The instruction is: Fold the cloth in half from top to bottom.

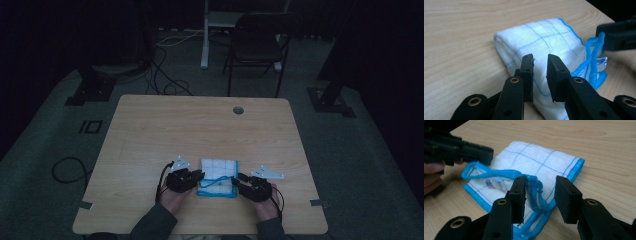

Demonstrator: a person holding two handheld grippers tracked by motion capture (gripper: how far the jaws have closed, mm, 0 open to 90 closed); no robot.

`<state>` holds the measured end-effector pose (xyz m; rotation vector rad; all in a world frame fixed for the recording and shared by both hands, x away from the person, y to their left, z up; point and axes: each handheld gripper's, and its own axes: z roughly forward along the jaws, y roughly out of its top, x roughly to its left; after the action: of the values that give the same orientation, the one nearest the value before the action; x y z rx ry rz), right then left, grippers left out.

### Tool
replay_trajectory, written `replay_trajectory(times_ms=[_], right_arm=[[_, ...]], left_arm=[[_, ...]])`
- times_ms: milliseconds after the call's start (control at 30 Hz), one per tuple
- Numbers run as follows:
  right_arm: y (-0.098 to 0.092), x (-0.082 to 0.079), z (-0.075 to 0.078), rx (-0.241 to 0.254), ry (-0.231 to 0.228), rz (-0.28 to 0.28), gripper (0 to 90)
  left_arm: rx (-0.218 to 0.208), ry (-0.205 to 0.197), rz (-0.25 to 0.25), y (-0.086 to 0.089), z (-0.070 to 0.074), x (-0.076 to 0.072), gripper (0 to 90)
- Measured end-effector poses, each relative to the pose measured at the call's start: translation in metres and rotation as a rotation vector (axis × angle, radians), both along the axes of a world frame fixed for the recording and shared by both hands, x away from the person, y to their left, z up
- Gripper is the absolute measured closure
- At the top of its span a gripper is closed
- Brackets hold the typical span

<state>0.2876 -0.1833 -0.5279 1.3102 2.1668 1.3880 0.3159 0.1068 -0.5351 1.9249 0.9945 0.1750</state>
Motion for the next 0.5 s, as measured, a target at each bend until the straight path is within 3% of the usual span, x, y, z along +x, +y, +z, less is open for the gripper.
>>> replay_trajectory(times_ms=[300,400,500], right_arm=[[-0.010,0.001,0.004,0.025,-0.016,-0.028,59.8],[-0.015,0.005,0.005,0.013,-0.024,-0.038,59.2],[-0.020,0.011,0.004,-0.039,-0.035,-0.067,59.1]], left_arm=[[0.011,0.000,-0.006,0.004,-0.004,-0.012,75.7],[0.015,-0.003,-0.008,0.005,-0.004,-0.014,75.7],[0.016,-0.008,-0.002,0.008,-0.004,-0.014,75.2]])
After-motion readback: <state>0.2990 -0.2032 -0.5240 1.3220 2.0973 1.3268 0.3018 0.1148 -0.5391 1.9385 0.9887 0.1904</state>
